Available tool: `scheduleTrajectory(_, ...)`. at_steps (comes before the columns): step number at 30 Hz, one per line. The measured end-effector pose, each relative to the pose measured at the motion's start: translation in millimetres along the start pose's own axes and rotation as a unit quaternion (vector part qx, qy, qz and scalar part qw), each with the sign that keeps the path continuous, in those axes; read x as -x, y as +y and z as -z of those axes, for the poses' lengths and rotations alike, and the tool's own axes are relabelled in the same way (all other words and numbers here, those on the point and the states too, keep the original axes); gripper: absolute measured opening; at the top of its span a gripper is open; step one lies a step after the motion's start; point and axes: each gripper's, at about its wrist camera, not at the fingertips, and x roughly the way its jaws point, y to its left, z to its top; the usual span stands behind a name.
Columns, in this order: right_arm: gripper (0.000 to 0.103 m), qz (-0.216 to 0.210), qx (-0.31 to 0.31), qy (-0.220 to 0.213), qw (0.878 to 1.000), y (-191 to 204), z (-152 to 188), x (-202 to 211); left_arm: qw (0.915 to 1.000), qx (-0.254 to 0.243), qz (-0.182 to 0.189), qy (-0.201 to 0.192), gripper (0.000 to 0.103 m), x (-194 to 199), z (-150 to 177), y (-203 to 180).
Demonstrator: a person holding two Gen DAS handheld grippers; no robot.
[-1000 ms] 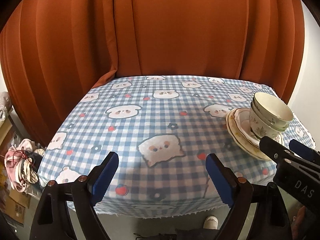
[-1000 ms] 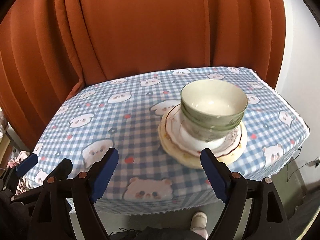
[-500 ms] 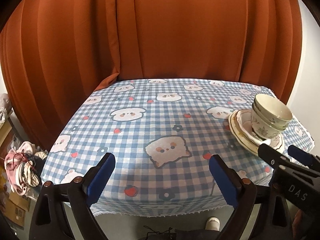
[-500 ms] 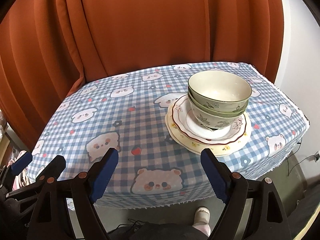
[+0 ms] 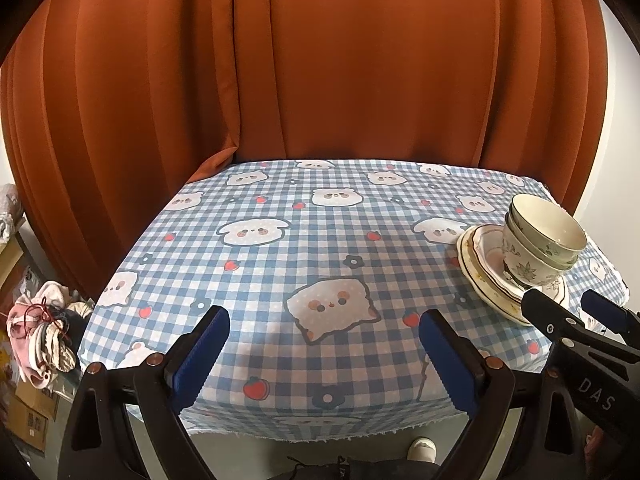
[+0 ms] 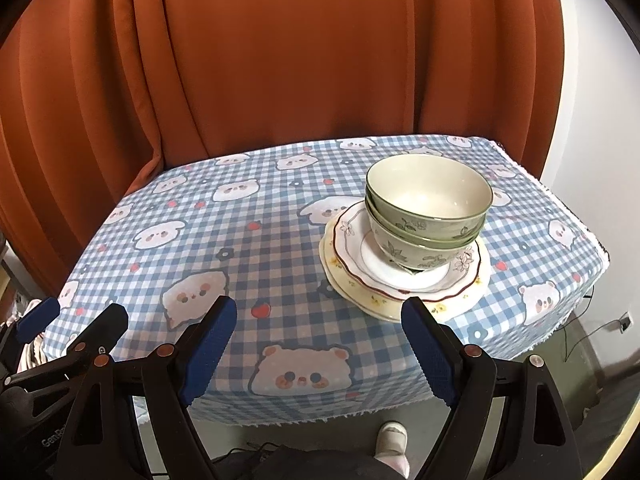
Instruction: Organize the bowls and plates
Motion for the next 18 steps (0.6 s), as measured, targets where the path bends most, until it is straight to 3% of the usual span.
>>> scheduleTrajectory(18, 0.086, -0.002, 0.011, -0.004, 1.000, -0.4, -4.9, -2.7, 0.9999, 0.005, -0.015, -0.004, 0.097, -1.3, -4.0, -1.0)
